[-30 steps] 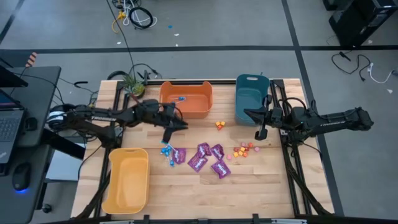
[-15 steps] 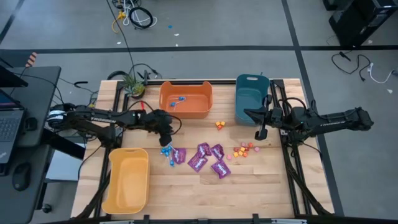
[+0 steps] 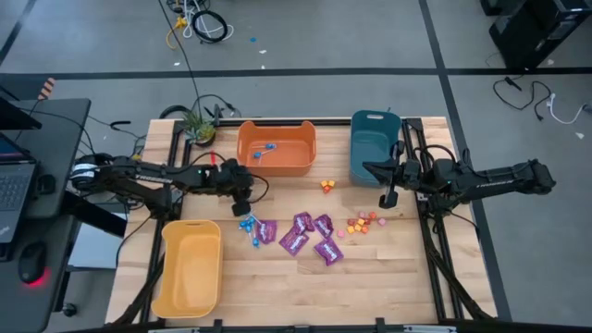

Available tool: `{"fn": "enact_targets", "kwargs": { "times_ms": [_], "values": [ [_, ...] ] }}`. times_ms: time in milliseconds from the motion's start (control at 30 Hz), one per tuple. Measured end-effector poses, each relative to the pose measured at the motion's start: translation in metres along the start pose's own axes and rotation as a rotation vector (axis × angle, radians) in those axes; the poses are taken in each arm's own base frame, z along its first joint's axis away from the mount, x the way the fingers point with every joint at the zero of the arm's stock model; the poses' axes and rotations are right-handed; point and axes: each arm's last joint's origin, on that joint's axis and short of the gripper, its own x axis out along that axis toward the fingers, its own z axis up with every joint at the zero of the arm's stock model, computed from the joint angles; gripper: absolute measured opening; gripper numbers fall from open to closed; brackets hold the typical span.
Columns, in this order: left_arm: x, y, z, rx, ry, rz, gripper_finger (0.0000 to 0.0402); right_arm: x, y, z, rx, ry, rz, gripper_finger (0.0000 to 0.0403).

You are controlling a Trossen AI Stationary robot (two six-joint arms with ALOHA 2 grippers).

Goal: Sort candy
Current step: Put the blue candy into the orange bin

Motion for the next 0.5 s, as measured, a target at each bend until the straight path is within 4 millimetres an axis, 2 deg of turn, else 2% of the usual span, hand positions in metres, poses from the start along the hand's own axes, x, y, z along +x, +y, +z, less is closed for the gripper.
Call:
{"fn": "enact_targets", "kwargs": {
  "times_ms": [200,500],
  "values": [
    [0.0,0.003,0.0,0.067,-0.006,0.109,0.0088,0.0,0.0,0.0,-0.001,0.001,0.0,0.0],
    [0.006,0.003,-0.014,0.1,0.023,0.12,0.0088,0.0,0.0,0.0,-0.02,0.002,0.001,0.0]
  ]
}}
